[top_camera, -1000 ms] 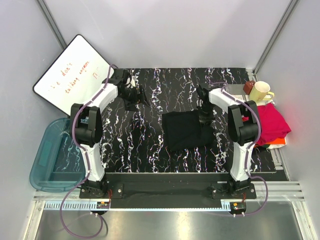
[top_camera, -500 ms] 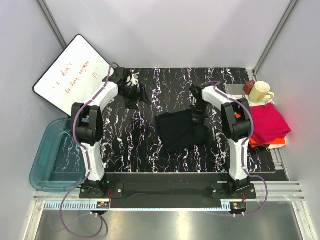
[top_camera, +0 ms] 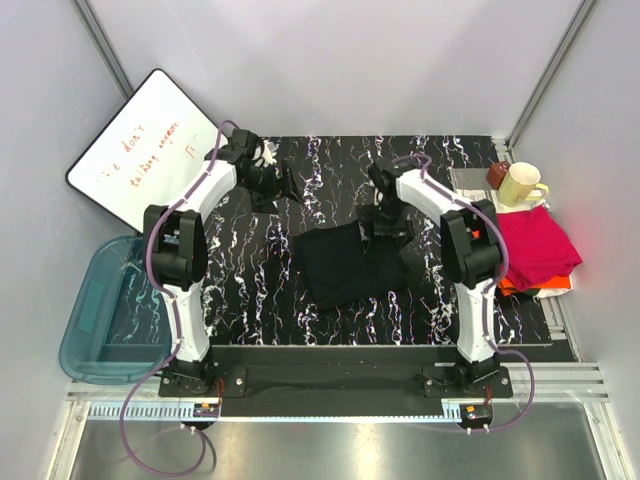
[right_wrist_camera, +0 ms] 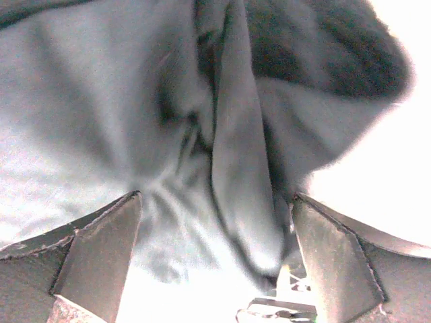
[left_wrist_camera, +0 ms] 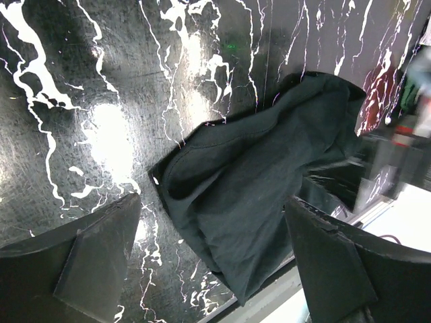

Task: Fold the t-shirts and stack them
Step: Put the neatly folded tshirt into the corner of the board with the right arm

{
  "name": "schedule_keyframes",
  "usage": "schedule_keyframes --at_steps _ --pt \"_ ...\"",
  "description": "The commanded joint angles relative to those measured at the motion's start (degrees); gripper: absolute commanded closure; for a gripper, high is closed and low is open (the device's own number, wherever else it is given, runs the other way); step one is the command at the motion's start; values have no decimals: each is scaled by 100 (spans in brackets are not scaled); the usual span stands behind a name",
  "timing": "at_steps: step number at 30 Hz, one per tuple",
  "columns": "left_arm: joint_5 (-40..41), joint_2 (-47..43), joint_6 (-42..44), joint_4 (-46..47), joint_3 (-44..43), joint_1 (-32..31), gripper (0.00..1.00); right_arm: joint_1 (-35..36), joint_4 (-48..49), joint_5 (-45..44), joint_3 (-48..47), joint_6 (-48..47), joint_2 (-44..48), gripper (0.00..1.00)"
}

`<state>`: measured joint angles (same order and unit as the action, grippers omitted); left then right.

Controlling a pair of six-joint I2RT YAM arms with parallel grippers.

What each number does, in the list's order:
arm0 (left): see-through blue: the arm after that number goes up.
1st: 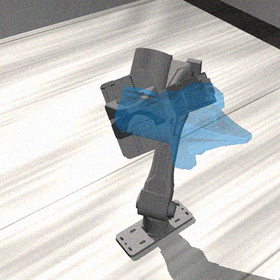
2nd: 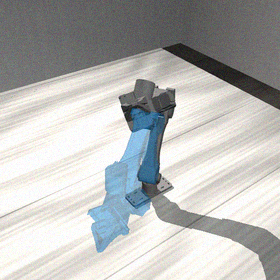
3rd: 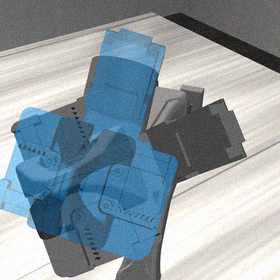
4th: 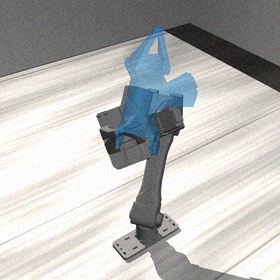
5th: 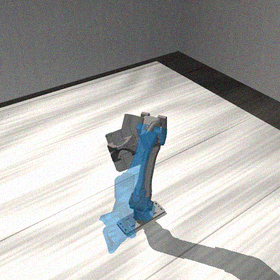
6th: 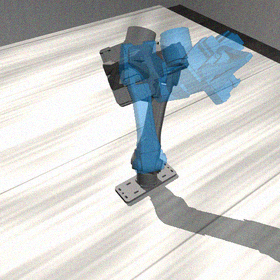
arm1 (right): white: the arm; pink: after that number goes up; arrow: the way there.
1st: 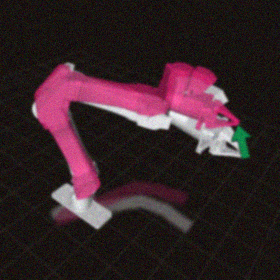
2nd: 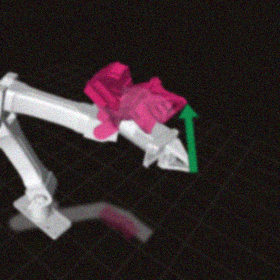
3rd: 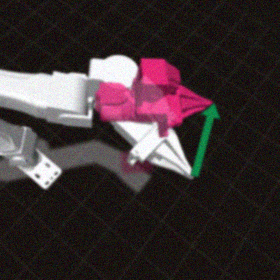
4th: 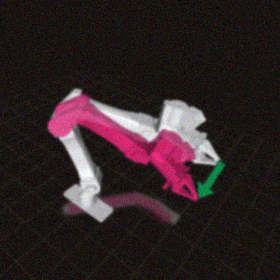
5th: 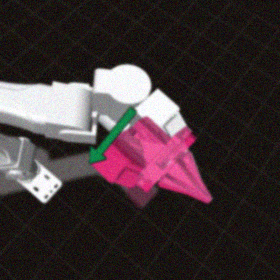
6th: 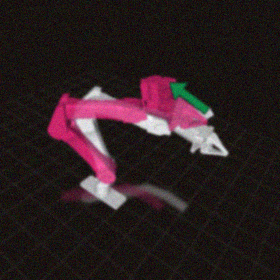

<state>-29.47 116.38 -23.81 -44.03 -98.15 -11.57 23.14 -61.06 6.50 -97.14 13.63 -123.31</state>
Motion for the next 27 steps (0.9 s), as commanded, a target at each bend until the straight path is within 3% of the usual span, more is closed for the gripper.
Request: schedule_keyframes --at_steps 1,8,14,15,17,20,25,27 --pt "-173 25 -1 52 -196 -47 8 -63 366 -615 -200 34 1403 0" --pt "-173 -36 70 52 -12 -82 8 -870 104 -1273 273 465 1924 0" --pt "-199 -10 210 52 94 -82 7 -1601 -379 -2730 688 97 2355 0" --pt "-208 -1 219 52 94 -82 7 -1654 -372 -3316 740 1 2390 0" --pt "-260 60 245 52 94 -82 7 -1689 -398 -3427 854 -9 2522 1" --pt "-287 95 237 52 68 -82 7 -1690 -617 -4383 1056 192 2338 0" --pt "-384 201 228 52 24 -82 7 -1698 -750 -5070 1285 517 1846 0" --pt "-436 236 219 52 15 -82 7 -1690 -811 -5430 1347 632 1566 5"
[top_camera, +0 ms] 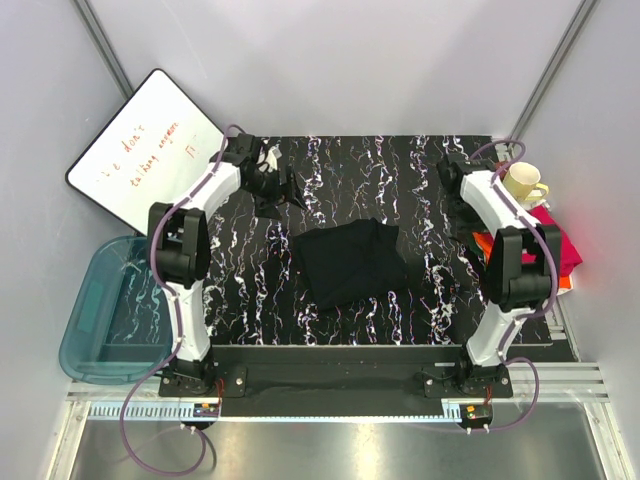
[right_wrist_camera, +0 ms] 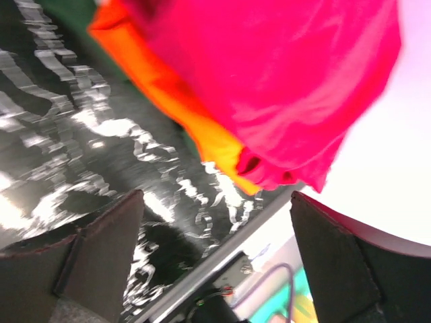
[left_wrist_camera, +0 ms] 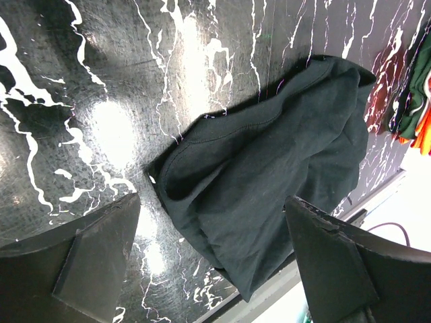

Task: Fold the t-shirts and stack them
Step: Put the neatly folded tshirt into the corner of the board with the right arm

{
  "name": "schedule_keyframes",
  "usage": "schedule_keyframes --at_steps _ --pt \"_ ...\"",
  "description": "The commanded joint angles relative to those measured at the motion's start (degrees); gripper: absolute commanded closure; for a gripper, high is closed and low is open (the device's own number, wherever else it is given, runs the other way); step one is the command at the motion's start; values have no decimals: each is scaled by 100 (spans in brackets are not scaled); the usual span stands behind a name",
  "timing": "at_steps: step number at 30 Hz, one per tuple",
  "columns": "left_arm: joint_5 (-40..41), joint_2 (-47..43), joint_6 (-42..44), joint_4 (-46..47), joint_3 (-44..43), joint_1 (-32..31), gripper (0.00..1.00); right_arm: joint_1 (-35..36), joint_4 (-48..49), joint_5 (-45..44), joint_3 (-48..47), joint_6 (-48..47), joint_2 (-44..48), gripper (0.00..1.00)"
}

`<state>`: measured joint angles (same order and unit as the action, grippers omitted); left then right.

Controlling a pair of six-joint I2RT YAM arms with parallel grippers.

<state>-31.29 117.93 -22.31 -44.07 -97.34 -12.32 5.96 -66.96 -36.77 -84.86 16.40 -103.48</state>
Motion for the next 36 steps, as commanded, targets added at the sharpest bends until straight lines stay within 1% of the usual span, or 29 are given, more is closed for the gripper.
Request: schedule_keyframes --at_steps 1,5,8,16,18,20,21,26,27,28,29,30,31,32,36 --pt "-255 90 60 57 -75 -8 7 28 -239 -1191 136 416 -505 5" --pt "-308 125 68 66 -92 -8 7 55 -423 -928 101 557 -980 7" --pt "-325 178 60 57 -127 -8 7 55 -423 -1173 224 732 -1253 6" --pt "-413 257 33 57 -206 -8 7 81 -379 -1271 382 952 -1798 5" --pt "-413 266 25 57 -215 -8 7 107 -353 -1349 426 1013 -1929 5" --pt "-422 266 24 57 -224 1 6 108 -371 -1481 462 1040 -2044 1" --pt "-422 274 33 48 -233 -8 7 108 -379 -1543 462 1101 -2192 0" --pt "-422 213 33 57 -224 1 7 64 -757 -2008 154 1523 -2764 1" --pt "-431 196 33 57 -207 1 6 64 -766 -2035 145 1576 -2870 5" --pt "-405 152 42 57 -189 1 7 46 -766 -2070 128 1585 -2905 14" --pt "-396 125 59 48 -180 1 6 20 -775 -2097 101 1585 -2932 27" --pt "-387 108 60 57 -154 1 6 11 -784 -2132 84 1620 -2941 63" --pt "-378 81 60 57 -145 1 6 -15 -784 -2176 66 1629 -2932 88" --pt "-369 81 68 57 -136 1 6 -94 -784 -2185 40 1655 -2923 100" --pt "-369 64 60 57 -119 1 6 -279 -740 -2159 -22 1577 -2888 100"
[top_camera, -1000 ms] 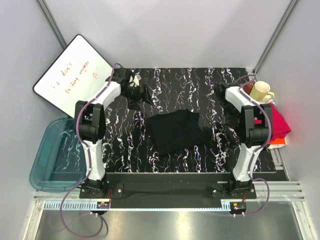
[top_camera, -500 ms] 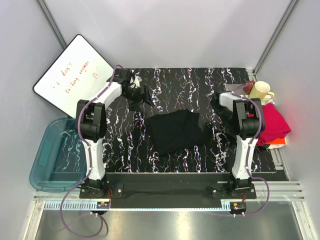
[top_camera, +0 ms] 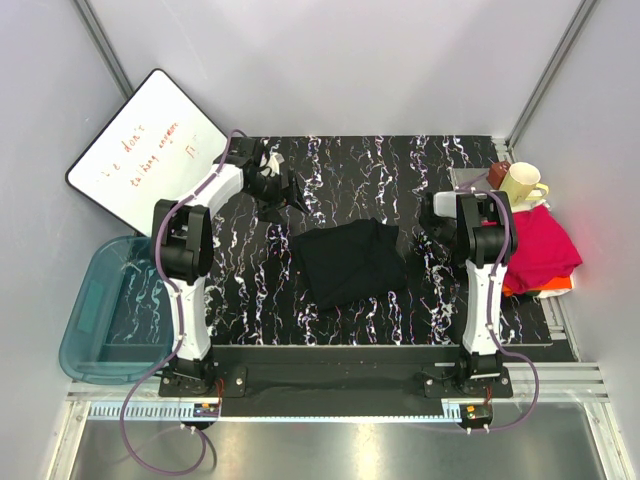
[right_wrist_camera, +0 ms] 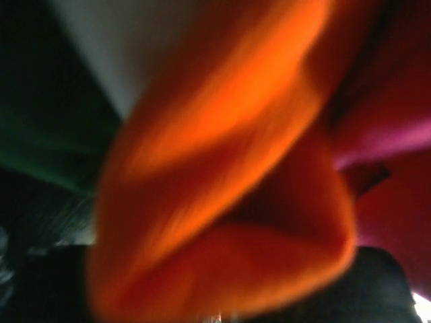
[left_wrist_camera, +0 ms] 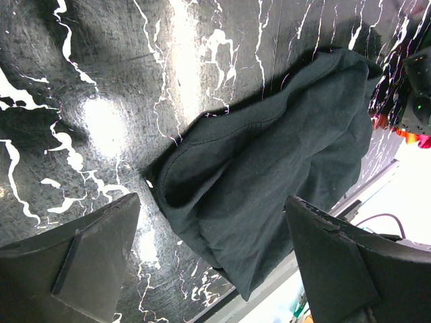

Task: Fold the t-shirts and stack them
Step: Put the neatly folded tshirt into the corner of the board with the right arm

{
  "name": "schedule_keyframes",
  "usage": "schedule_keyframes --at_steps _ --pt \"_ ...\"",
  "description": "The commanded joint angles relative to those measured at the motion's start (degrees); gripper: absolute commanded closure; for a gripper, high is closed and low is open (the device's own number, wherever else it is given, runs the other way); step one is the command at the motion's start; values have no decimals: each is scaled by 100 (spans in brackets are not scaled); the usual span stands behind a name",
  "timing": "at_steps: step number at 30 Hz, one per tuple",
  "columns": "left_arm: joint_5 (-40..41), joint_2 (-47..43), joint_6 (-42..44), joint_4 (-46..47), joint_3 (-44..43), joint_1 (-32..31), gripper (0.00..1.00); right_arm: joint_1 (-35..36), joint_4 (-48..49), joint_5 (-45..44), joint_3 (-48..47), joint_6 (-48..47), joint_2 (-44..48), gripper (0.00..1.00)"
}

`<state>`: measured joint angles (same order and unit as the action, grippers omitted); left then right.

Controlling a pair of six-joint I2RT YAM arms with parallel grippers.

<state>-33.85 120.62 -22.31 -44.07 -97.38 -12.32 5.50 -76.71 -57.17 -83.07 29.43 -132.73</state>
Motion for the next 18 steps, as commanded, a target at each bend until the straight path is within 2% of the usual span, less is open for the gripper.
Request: schedule_keyframes --at_steps 1,9,18 --pt "-113 -205 60 57 -123 1 6 -242 296 -41 -227 230 45 100" --pt "-96 -223 60 57 -97 1 6 39 560 443 -218 -121 370 100" --pt "-61 -284 68 57 -61 1 6 1356 174 1453 -1140 -42 72 100"
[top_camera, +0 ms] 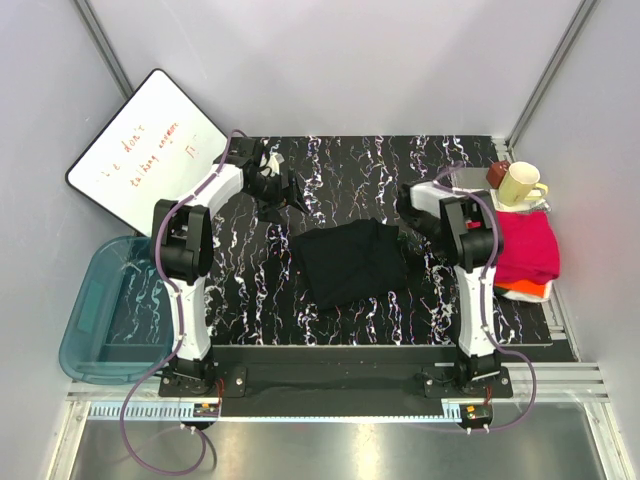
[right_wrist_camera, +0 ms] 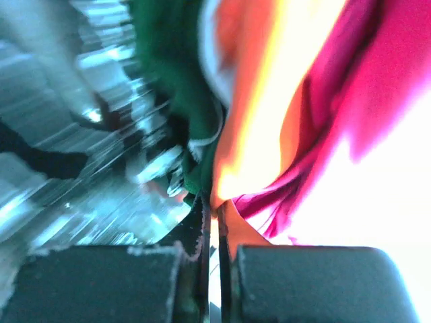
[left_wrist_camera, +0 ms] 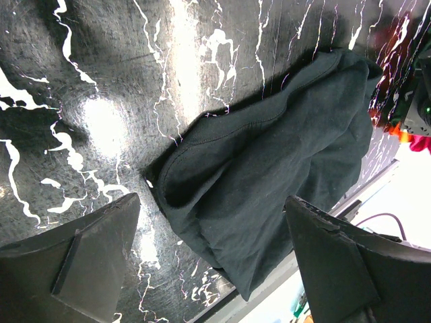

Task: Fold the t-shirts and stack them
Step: Put the neatly folded tshirt into the corner of the board with the right arm

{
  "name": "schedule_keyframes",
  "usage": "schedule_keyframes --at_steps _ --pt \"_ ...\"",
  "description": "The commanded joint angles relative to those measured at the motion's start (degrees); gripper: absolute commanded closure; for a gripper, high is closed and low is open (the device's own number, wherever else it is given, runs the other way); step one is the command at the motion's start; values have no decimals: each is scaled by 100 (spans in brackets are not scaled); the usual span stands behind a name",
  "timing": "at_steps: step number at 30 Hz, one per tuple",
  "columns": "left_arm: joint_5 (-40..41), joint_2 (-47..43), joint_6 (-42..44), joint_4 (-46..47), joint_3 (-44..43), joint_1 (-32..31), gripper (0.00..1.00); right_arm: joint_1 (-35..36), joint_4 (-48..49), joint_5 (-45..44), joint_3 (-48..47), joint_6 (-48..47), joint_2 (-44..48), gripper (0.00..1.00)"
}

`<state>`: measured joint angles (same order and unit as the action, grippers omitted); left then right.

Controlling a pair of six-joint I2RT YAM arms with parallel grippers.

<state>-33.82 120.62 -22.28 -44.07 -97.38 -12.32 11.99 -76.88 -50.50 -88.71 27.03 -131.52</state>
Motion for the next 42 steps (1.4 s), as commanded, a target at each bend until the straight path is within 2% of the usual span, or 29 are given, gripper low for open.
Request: schedule_keyframes --at_steps 1,5,9,23,24,26,27,29,30,33,34,36,42 --pt "-54 -293 66 57 -44 1 6 830 130 883 -656 198 -92 100" --pt "-45 -311 92 57 -35 1 6 1445 15 1165 -920 128 -286 100" --pt "-45 -302 84 57 -26 1 6 1692 24 1552 -851 13 -286 100" --pt "-37 -284 84 48 -61 1 6 1807 -222 2062 -314 48 232 100" --pt "-37 -293 84 57 -61 1 6 1807 -265 2044 -323 48 259 98" --pt "-37 -284 84 57 -53 1 6 1816 -344 2018 -427 5 408 84" --pt "-45 -293 92 57 -53 1 6 1816 -380 2087 -472 -65 487 72" --pt "-28 -302 110 57 -53 1 6 1816 -433 2167 -673 -215 794 58" --pt "-28 -302 128 48 -53 1 5 1816 -494 2263 -770 -259 899 41" --pt "-10 -311 145 57 -35 1 5 1816 -521 2579 -1113 -400 1444 17" --pt "-10 -311 145 57 -18 1 5 1816 -486 2685 -1192 -461 1698 6" --pt "-1 -302 145 57 0 1 5 1816 -242 3079 -1290 -540 1936 0" --pt "25 -311 172 39 35 -8 5 1807 567 3949 -982 -699 2061 0"
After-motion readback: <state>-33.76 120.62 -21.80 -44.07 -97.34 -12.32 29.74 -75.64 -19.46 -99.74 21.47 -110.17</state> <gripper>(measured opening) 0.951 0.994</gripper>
